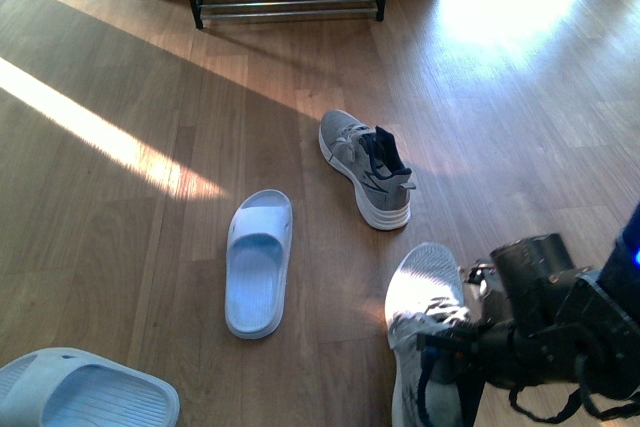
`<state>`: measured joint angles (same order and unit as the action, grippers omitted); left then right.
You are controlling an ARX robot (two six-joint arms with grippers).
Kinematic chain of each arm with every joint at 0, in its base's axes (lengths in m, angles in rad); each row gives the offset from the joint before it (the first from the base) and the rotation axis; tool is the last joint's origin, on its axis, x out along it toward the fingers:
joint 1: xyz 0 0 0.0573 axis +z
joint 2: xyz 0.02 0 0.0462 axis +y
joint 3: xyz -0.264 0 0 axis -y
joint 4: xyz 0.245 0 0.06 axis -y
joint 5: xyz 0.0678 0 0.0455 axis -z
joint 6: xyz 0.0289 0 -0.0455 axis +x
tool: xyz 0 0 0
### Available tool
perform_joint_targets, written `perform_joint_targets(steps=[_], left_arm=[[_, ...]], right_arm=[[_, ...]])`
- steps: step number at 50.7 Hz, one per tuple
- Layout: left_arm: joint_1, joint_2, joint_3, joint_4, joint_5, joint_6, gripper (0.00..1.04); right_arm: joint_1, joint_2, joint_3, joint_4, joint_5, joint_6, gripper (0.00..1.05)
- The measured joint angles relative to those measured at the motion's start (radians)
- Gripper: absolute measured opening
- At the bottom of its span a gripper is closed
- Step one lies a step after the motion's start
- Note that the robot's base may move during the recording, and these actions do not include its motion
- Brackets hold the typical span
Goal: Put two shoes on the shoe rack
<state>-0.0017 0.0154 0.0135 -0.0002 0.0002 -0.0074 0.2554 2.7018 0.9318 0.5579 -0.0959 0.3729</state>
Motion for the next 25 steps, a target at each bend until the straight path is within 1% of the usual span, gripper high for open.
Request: perform_joint_targets(steps=[8, 11, 14, 20, 25], left_arm=[[0.000, 0.000, 0.000, 0.000, 0.000, 0.000, 0.95], [0.000, 0.000, 0.000, 0.000, 0.000, 0.000, 0.95], [0.000, 0.000, 0.000, 0.000, 0.000, 0.000, 0.95], [0.000, 0.000, 0.000, 0.000, 0.000, 0.000, 0.95], [0.000, 0.000, 0.000, 0.000, 0.000, 0.000, 0.95]], right_arm=[[-0.079, -0.132, -0.061, 0.043, -0.020, -0.051, 0.04], [-0.132, -0.265, -0.152, 0.079, -0.057, -0.088, 0.04], [-0.176, -0.407, -0.243, 0.082, -0.091, -0.114, 0.04], [-0.243, -0.634, -0.373, 0.033, -0.150, -0.154, 0.04], [-0.300, -0.862, -0.470, -0.064, -0.204, -0.188, 0.04]])
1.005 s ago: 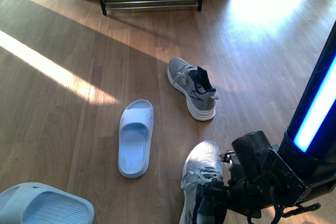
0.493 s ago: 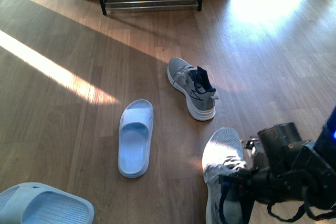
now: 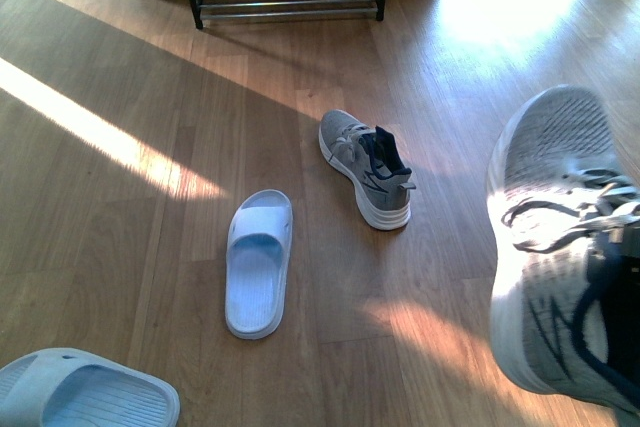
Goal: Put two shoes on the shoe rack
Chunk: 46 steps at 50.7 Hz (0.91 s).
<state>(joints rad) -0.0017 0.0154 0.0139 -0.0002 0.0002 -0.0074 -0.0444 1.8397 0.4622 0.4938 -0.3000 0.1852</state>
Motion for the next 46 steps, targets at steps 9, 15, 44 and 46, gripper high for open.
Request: perform_joint_targets(steps=[9, 15, 44, 46], left_arm=[[0.000, 0.000, 0.000, 0.000, 0.000, 0.000, 0.95], [0.000, 0.000, 0.000, 0.000, 0.000, 0.000, 0.95], [0.000, 0.000, 0.000, 0.000, -0.003, 0.000, 0.95], [0.000, 0.000, 0.000, 0.000, -0.003, 0.000, 0.95]], right_arm=[[-0.089, -0.456, -0.109, -0.149, -0.102, -0.051, 0.04], [-0.103, -0.526, -0.120, -0.152, -0.108, -0.052, 0.04], [-0.101, -0.524, -0.131, -0.157, -0.110, -0.056, 0.04], [-0.101, -0.524, -0.131, -0.157, -0.109, -0.056, 0.04]])
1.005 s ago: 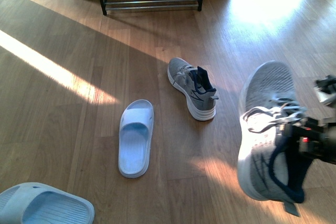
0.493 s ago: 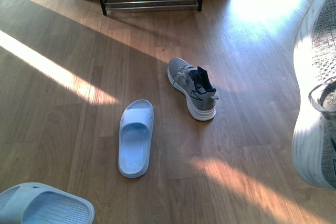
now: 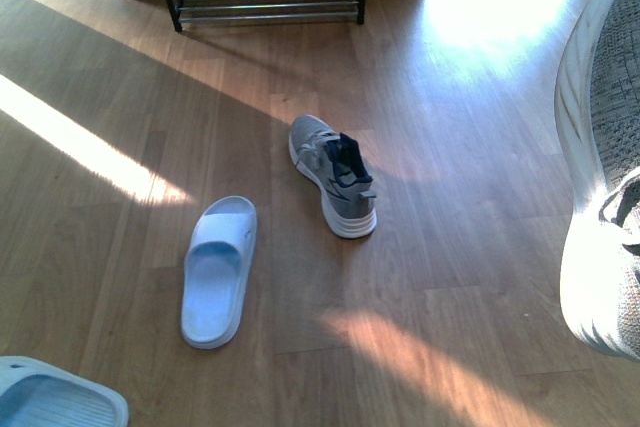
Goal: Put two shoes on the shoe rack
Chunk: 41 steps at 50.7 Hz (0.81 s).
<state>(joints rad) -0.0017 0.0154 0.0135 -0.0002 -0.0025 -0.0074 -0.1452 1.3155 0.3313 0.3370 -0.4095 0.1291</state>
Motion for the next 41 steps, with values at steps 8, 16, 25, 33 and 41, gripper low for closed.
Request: perform_joint_targets(steps=[8, 16, 25, 33, 41], left_arm=[[0.000, 0.000, 0.000, 0.000, 0.001, 0.000, 0.95], [0.000, 0.000, 0.000, 0.000, 0.005, 0.000, 0.95], [0.000, 0.000, 0.000, 0.000, 0.003, 0.000, 0.95], [0.000, 0.000, 0.000, 0.000, 0.003, 0.000, 0.95], [0.000, 0.000, 0.000, 0.000, 0.003, 0.000, 0.95]], right_arm=[[0.000, 0.000, 0.000, 0.000, 0.002, 0.000, 0.04], [-0.007, 0.000, 0.000, 0.000, 0.007, 0.000, 0.04], [-0.006, 0.001, 0.000, -0.001, 0.004, 0.000, 0.04], [-0.006, 0.001, 0.000, -0.001, 0.005, 0.000, 0.04], [-0.006, 0.001, 0.000, -0.001, 0.005, 0.000, 0.04]])
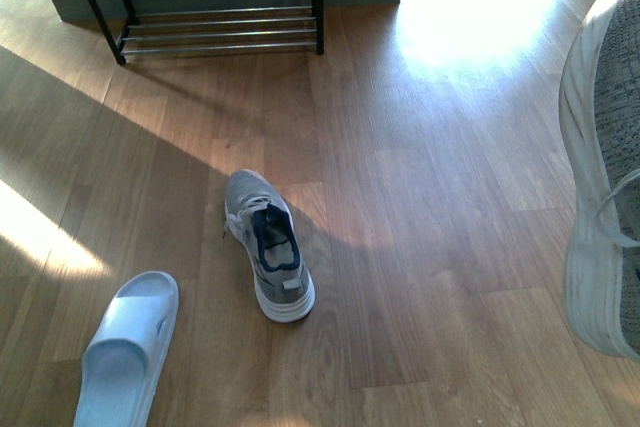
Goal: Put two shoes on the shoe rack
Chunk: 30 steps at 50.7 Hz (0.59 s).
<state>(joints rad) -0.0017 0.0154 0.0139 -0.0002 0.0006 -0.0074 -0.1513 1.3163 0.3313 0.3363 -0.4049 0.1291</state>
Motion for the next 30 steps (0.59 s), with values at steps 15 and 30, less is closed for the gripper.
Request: perform_joint_targets(steps=[15, 30], left_arm=[[-0.105, 0.259, 0.121, -0.217, -0.277, -0.185, 0.95], [-0.203, 1.243, 0.287, 0.290, -0.253, -0.408, 0.95]], right_arm=[[0.000, 0.000, 0.001, 0.000, 0.002, 0.000, 0.04], [0.001, 0.000, 0.001, 0.000, -0.003, 0.000, 0.04]])
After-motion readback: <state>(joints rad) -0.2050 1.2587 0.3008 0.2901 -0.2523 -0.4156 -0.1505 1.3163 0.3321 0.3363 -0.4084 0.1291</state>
